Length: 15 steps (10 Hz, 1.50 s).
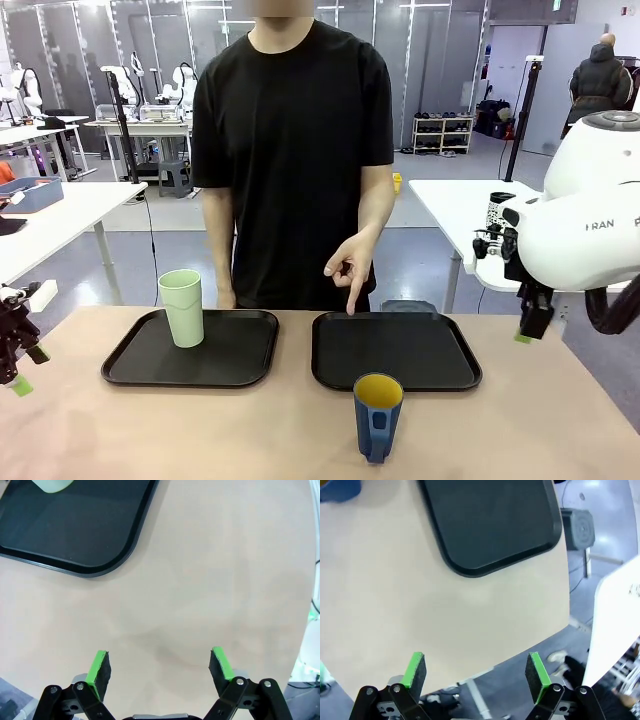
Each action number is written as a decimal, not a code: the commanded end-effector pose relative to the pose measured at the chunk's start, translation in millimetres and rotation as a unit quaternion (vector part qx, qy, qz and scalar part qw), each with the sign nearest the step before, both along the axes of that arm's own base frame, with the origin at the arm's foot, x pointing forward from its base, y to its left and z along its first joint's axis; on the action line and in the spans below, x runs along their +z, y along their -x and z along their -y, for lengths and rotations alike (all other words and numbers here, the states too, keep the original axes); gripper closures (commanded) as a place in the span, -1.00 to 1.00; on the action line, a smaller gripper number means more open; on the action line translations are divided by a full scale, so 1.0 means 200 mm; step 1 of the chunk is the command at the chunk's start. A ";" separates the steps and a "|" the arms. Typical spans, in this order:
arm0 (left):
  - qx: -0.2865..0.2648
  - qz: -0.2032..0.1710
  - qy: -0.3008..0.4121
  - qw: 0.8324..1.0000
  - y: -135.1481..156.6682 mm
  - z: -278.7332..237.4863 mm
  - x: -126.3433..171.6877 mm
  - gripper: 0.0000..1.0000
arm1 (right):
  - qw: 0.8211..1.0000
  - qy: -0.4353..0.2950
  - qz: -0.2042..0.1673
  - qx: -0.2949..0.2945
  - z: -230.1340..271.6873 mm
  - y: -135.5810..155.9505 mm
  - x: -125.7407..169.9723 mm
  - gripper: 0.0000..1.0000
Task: Sort and store the cups by type.
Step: Pick up the Handle plastic cup and place it into the empty Flat Tray.
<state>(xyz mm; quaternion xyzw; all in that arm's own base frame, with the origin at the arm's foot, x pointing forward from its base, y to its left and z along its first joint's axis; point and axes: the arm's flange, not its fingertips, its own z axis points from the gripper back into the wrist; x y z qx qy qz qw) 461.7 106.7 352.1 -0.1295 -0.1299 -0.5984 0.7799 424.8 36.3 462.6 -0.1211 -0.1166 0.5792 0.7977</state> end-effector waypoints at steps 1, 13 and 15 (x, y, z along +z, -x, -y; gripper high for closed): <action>-0.005 0.010 0.005 1.000 -0.01 0.00 0.00 -1.00 | 0.997 0.010 0.015 0.077 0.04 0.00 -0.02 -1.00; -0.005 0.010 0.005 1.000 -0.01 0.00 0.00 -1.00 | 0.994 0.022 -0.007 0.106 0.04 0.01 -0.04 -1.00; -0.005 0.010 0.005 1.000 -0.01 0.00 0.00 -1.00 | 0.995 0.026 -0.006 0.093 0.03 0.06 -0.08 -1.00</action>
